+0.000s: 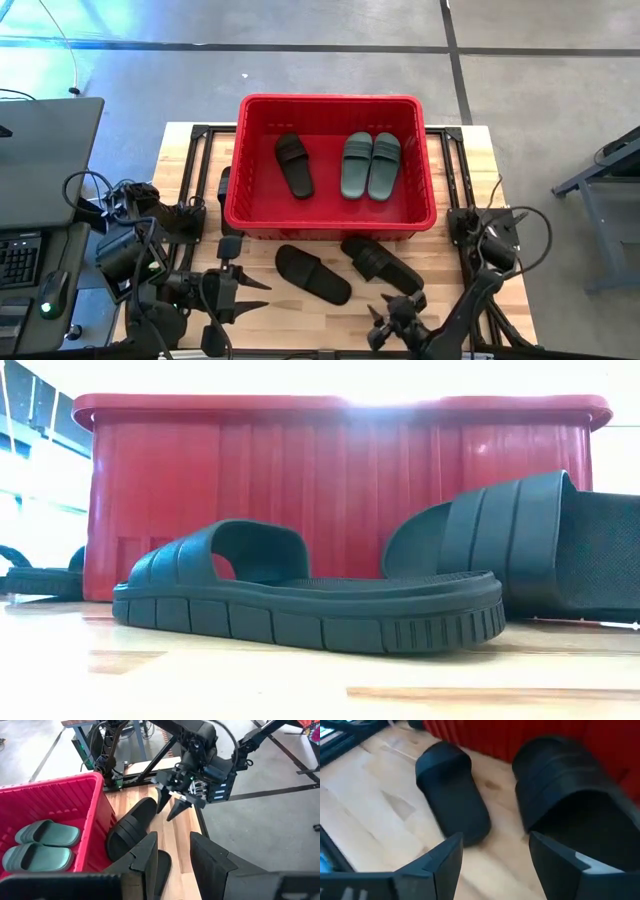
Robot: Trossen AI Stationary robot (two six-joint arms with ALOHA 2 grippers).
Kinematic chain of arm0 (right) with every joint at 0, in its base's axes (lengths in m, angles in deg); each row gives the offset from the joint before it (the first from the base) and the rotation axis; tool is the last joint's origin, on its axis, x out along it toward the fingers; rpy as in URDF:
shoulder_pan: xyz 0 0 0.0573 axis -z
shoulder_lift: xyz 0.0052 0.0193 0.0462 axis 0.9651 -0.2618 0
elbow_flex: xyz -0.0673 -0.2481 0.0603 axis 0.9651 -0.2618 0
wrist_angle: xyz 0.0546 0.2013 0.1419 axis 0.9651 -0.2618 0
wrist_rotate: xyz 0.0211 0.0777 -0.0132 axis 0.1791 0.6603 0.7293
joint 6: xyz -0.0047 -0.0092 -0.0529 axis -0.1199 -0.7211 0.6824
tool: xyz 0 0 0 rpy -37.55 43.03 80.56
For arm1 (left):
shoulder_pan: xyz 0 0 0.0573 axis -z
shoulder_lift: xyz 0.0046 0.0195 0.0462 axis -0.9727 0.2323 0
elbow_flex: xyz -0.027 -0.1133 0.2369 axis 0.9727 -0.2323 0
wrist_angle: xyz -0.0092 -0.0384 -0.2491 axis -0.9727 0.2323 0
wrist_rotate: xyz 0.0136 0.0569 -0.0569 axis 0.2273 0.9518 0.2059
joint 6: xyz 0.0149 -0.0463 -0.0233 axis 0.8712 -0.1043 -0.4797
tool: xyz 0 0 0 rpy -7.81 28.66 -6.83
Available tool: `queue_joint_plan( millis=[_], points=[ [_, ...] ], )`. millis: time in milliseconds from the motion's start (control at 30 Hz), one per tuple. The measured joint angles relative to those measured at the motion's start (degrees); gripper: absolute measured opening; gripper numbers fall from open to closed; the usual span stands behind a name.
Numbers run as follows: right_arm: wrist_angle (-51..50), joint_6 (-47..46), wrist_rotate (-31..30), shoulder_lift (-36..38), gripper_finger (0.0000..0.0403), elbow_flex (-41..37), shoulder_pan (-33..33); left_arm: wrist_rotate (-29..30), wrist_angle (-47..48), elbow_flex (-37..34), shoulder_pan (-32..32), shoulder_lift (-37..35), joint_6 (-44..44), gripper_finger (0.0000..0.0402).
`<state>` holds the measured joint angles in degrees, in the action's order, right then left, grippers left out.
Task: Pick and place slides into bin
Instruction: Put the bottom black slipper into the red bin
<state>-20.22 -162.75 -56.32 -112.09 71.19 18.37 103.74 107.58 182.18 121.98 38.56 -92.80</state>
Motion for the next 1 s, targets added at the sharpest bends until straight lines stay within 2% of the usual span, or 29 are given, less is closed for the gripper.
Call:
queue_joint_plan(
  millis=[300, 533, 667, 833, 1000],
  points=[
    [0.8, 0.2, 3.1, 0.1, 0.0181, -6.6, 3.1, 0.0, 0.0, 0.0, 0.0, 0.0, 0.4, 0.0099],
    [1.1, 0.0, 4.9, 0.1, 0.0174, -11.3, 4.7, -0.3, 0.0, 0.0, 0.0, 0.0, 0.5, 0.0099],
    [7.5, 0.7, 1.0, 0.2, 0.0173, -15.2, 5.6, -0.2, 0.0, 0.0, 0.0, 0.0, 1.3, 0.0099],
    [13.9, 0.5, 0.8, 0.2, 0.0173, -20.4, 7.1, -0.2, 0.0, 0.0, 0.0, 0.0, 1.4, 0.0099],
    [18.4, 1.8, -5.8, 0.2, 0.0169, -23.1, 8.9, 0.0, 0.0, 0.0, 0.0, -0.1, 1.4, 0.0099]
  ],
)
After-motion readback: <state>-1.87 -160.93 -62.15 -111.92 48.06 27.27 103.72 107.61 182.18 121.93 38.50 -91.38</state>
